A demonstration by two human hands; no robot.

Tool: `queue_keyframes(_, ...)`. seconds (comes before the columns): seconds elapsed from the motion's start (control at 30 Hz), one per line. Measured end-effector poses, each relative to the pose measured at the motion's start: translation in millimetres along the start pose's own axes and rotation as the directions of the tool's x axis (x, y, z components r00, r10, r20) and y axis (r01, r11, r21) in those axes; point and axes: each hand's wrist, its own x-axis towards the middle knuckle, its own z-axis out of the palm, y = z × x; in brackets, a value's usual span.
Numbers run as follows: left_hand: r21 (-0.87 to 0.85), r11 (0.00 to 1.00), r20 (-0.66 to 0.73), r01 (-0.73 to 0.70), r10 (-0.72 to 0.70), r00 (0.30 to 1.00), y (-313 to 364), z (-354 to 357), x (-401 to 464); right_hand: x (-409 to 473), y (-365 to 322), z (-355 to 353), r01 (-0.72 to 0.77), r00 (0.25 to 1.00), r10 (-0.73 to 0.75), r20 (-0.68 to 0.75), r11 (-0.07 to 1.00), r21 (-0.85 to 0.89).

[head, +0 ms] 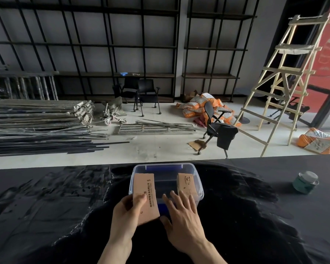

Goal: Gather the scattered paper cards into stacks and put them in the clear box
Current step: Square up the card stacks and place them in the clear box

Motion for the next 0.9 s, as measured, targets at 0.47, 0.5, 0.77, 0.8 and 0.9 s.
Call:
queue_keyframes(0.47, 0.093, 0.996, -0.012, -0.013, 0.014, 1.000, 6.0, 21.1, 2.8, -43.3, -5.8, -1.5, 0.068, 0.998, -0.068, -0.003, 0.998, -0.001)
queue_keyframes(0.5, 0.110, 0.994, -0.008, -0.011, 0.012, 1.000, 6.3, 24.0, 3.9, -46.6, -2.9, -2.4, 0.059, 0.996, -0.056, -0.071, 0.997, 0.042)
queue_keyframes(0.77, 0.250, 0.963, 0.036, 0.104, -0.116, 0.993, 10.7, 55.2, 30.2, -43.4, 94.8, -19.2, -0.335, 0.899, 0.337, -0.281, 0.941, 0.055)
queue_keyframes(0.8, 0.270, 0.955, 0.035, 0.118, -0.133, 0.991, 9.8, 58.7, 33.9, -43.5, 105.3, -16.5, -0.368, 0.897, 0.366, -0.246, 0.929, 0.038)
queue_keyframes(0.9, 0.310, 0.936, 0.025, 0.169, -0.186, 0.982, 2.0, 66.6, 46.2, -47.4, 128.7, -0.5, -0.388, 0.902, 0.397, -0.169, 0.918, 0.082)
